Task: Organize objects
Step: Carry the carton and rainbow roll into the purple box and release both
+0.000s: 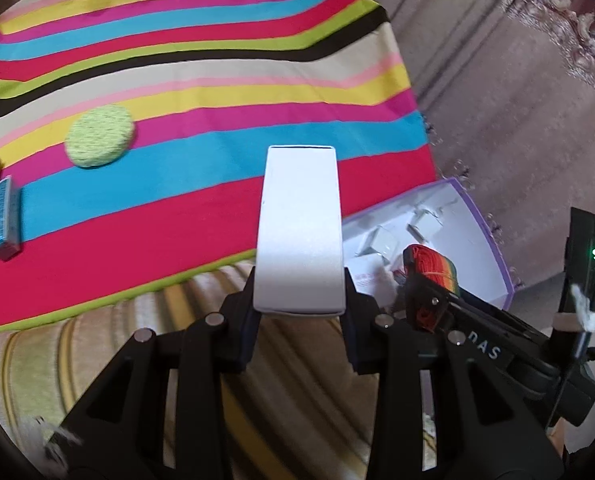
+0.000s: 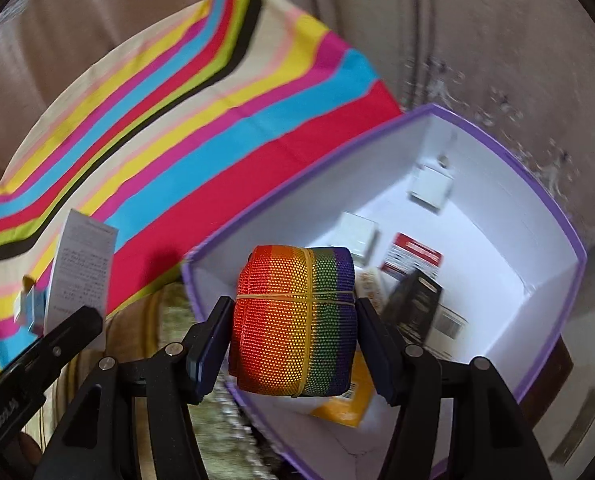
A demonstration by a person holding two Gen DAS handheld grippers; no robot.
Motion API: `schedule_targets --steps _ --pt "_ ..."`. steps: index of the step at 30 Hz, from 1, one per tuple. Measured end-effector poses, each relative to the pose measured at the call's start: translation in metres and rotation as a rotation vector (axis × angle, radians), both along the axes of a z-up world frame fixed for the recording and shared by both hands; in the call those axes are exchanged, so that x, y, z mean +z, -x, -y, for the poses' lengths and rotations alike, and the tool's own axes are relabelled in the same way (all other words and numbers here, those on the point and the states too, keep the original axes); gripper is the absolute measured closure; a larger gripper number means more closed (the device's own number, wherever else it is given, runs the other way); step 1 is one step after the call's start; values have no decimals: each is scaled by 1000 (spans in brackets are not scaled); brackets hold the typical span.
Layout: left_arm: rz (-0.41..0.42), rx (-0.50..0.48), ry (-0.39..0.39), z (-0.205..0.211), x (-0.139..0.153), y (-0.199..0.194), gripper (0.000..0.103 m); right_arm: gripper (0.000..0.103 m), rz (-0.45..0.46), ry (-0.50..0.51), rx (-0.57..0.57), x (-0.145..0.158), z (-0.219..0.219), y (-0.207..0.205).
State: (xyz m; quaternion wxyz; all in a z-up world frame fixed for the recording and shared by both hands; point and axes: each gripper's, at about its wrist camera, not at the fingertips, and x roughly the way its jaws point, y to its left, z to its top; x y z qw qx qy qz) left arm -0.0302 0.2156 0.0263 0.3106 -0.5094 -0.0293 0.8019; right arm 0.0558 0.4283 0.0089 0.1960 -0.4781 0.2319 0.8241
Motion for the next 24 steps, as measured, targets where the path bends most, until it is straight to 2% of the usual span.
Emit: schedule_targets --steps 5,11,14,16,24 --pt "23 -58 -22 -19 -2 -2 64 41 8 2 -85 -1 -14 -14" --pt "48 -144 -53 -42 -5 -6 64 41 3 -10 -131 4 -17 -20" --pt "58 -179 -57 -50 -6 -8 59 38 5 -3 -144 2 -19 -21" --pt "61 -182 -64 -49 -6 -8 45 35 -6 6 -166 2 -23 -24" --pt "79 -146 -81 -42 -8 -4 43 33 -11 13 -130 2 -18 -20"
